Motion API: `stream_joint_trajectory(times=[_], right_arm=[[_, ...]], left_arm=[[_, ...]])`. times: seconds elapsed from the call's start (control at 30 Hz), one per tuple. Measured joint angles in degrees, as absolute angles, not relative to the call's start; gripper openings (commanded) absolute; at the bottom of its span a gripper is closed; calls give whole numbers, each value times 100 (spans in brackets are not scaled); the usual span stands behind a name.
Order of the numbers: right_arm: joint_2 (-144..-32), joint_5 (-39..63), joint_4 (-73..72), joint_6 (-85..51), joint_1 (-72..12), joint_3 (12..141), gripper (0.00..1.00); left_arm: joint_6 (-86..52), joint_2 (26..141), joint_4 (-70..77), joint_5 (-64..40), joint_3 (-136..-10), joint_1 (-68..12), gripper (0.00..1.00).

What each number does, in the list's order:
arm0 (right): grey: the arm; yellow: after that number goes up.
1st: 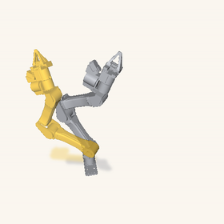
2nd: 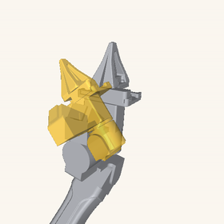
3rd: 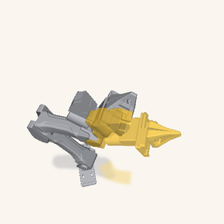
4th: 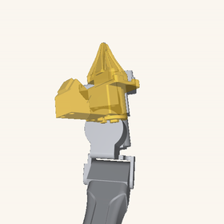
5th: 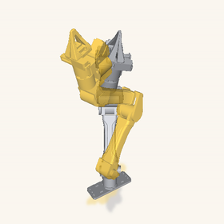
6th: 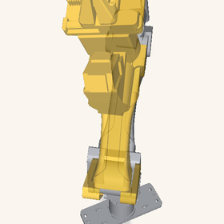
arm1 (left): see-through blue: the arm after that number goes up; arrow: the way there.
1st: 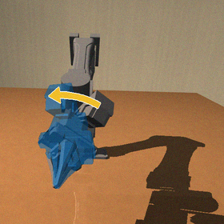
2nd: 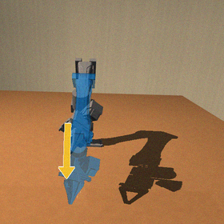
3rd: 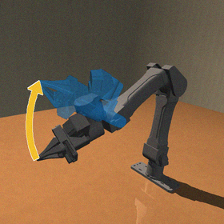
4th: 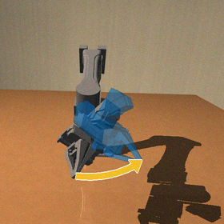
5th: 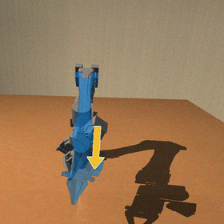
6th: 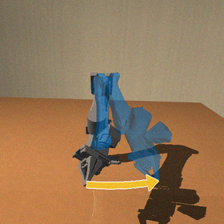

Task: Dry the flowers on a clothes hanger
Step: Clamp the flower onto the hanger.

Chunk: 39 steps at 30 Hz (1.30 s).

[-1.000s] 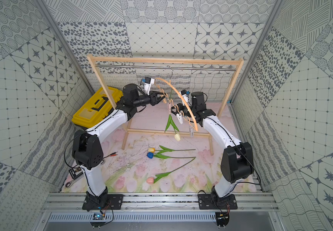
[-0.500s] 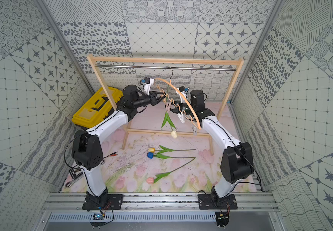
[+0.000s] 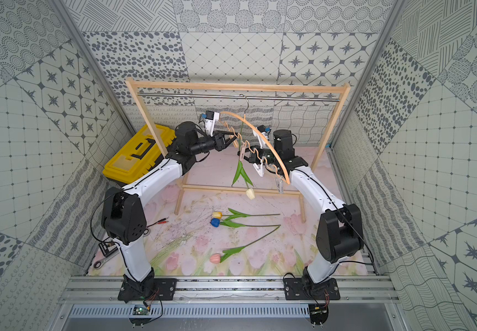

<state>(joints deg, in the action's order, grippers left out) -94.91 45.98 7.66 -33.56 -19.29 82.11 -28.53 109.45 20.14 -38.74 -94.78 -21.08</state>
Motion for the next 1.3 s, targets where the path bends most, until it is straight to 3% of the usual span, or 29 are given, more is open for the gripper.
stream_joint_trajectory(times=[1.3], right_arm=[[-9642, 4550, 1059, -3122, -1868, 8383, 0]], left_arm=[[-2829, 10750, 1992, -3841, -9286, -2154, 24]])
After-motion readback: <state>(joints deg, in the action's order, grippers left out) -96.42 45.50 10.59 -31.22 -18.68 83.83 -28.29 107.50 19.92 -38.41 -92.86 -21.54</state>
